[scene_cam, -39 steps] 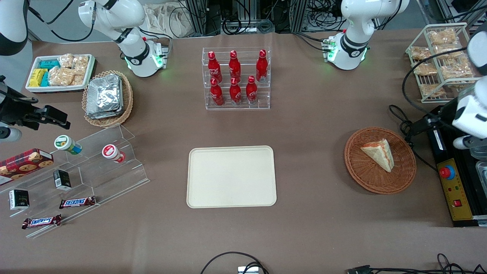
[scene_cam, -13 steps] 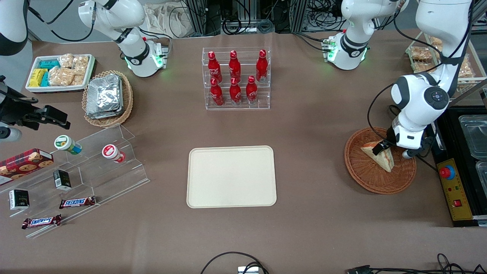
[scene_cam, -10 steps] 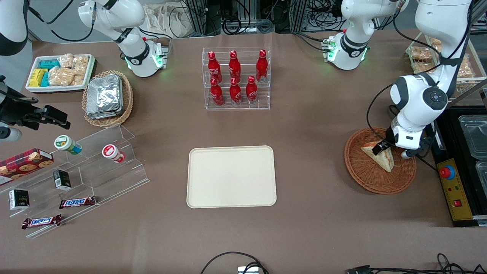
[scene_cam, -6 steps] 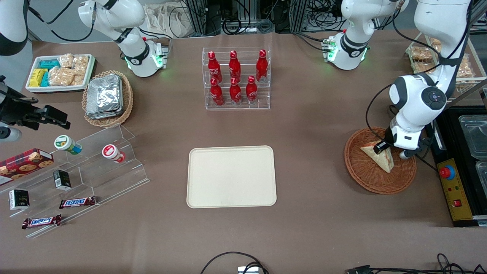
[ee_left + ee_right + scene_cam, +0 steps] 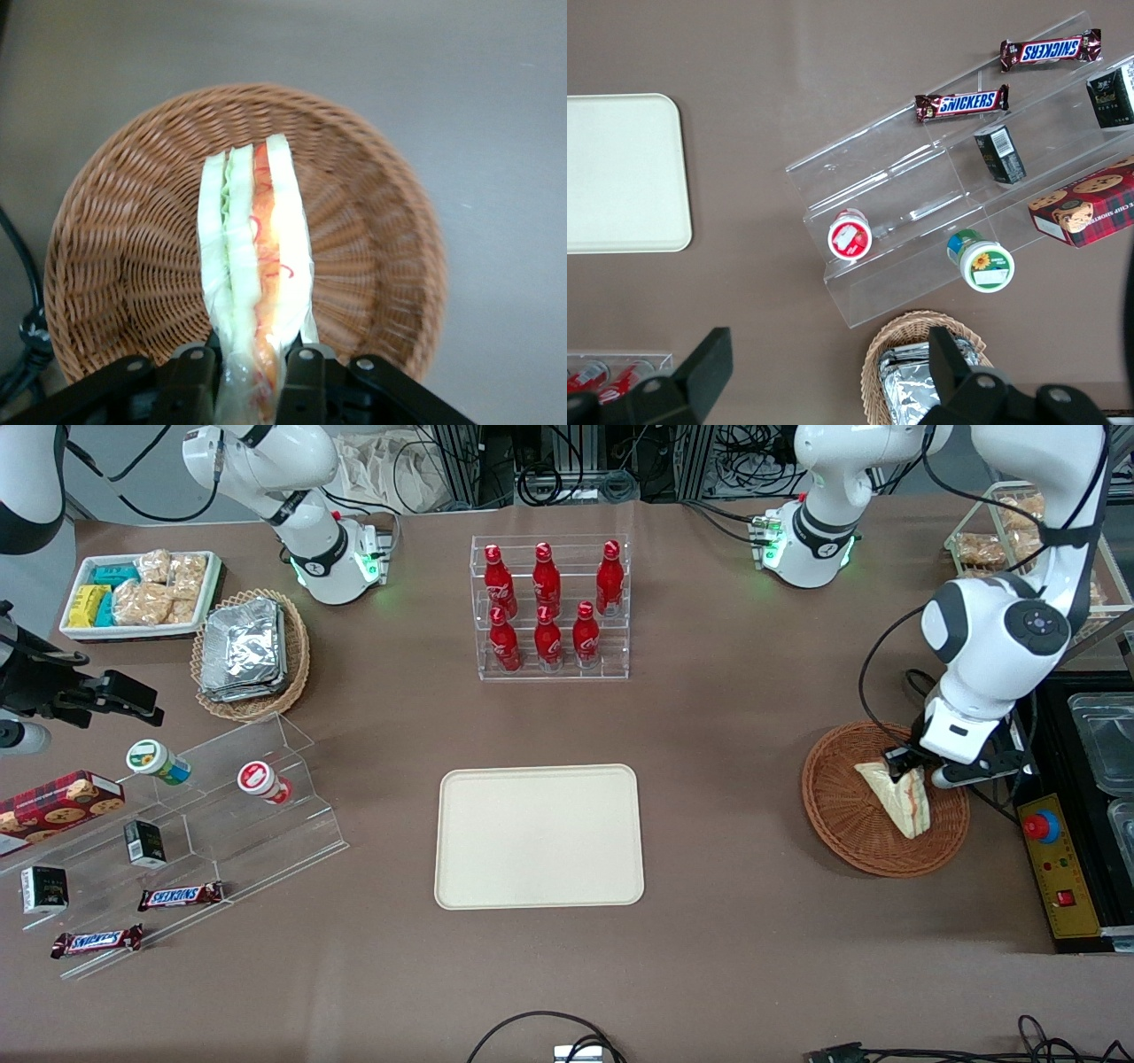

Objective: Place sandwich from basket to tray
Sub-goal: 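Lift the sandwich and carry it with the left gripper over the tray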

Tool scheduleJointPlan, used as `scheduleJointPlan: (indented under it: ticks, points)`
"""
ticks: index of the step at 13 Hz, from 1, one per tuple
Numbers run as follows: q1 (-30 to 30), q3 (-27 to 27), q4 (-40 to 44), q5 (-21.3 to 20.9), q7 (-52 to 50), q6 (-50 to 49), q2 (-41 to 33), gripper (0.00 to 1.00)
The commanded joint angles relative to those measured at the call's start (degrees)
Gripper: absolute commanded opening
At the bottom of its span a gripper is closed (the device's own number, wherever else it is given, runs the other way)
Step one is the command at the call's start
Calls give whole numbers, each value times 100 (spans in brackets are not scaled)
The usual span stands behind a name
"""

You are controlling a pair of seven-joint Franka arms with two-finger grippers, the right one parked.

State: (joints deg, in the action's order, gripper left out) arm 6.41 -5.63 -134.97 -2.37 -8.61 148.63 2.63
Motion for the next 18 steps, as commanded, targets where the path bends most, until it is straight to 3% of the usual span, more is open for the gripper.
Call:
scheduleJointPlan:
  ticks: [1, 3, 9, 11, 17, 18]
  points:
    - [1, -385, 417, -472, 289, -491, -175, 25]
    - [1, -806, 1179, -869, 316, -1472, -45, 25]
    - [-182, -1958, 3483, -1001, -605, -3339, 983, 28]
    - [-700, -1959, 4028, -1282, -1175, -3560, 1369, 30]
    - [-1948, -1933, 5620, -1353, -2293, -3666, 2873, 30]
    - [-2098, -1933, 5700, -1527, -2460, -3657, 3057, 29]
